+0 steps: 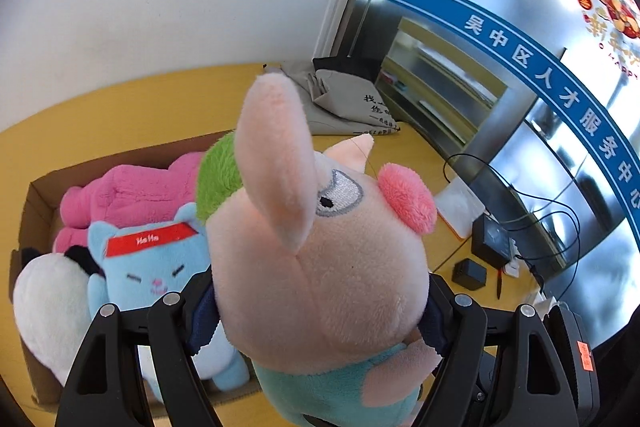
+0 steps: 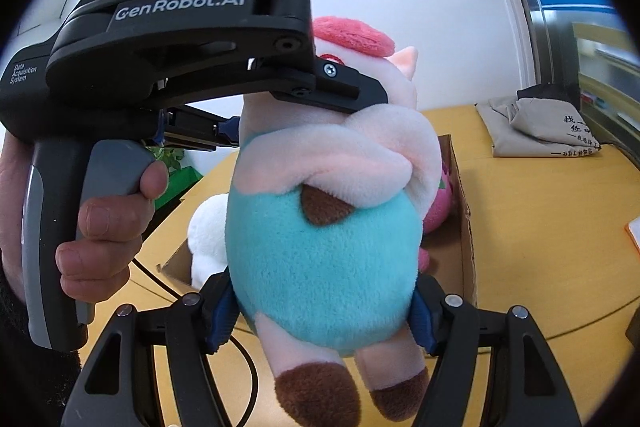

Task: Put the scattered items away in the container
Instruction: 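Close the right gripper on the pig's body and lift it toward the box, then lower the pig into the box and open the right gripper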

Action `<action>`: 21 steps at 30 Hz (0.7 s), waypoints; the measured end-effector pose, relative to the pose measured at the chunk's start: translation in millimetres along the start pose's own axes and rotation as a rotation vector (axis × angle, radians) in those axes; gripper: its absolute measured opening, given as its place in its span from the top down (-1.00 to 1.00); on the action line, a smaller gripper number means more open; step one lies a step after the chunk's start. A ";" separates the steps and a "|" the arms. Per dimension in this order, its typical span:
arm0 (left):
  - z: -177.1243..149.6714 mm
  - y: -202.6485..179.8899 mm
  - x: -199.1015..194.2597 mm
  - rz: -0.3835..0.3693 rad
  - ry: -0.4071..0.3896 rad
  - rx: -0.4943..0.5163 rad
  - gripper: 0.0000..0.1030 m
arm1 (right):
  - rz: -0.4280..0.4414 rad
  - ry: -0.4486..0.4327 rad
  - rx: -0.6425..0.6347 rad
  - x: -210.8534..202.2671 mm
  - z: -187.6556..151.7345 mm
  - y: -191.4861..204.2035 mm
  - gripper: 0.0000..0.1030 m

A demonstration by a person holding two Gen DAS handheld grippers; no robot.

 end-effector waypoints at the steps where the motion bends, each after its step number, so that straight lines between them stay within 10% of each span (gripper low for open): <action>1: 2.9 6.6 9.2 -0.002 0.011 -0.009 -0.61 | -0.004 0.010 0.000 7.4 0.1 -4.1 -0.34; 13: -15.5 48.8 112.9 -0.027 0.176 -0.065 -0.68 | -0.087 0.154 0.024 73.4 -37.0 -48.2 -0.38; 21: -27.9 38.3 127.3 0.065 0.197 0.019 -0.74 | -0.154 0.137 -0.016 36.3 -34.8 -46.8 -0.51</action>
Point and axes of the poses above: each gripper's, at about its wrist camera, not at the fingertips, and x roughly the way its jaws point, y to its left, z to its top, the point moved 7 cm from there along x, roughly the way its jaws point, and after that the axes turned 5 degrees about -z, right-handed, at the moved point
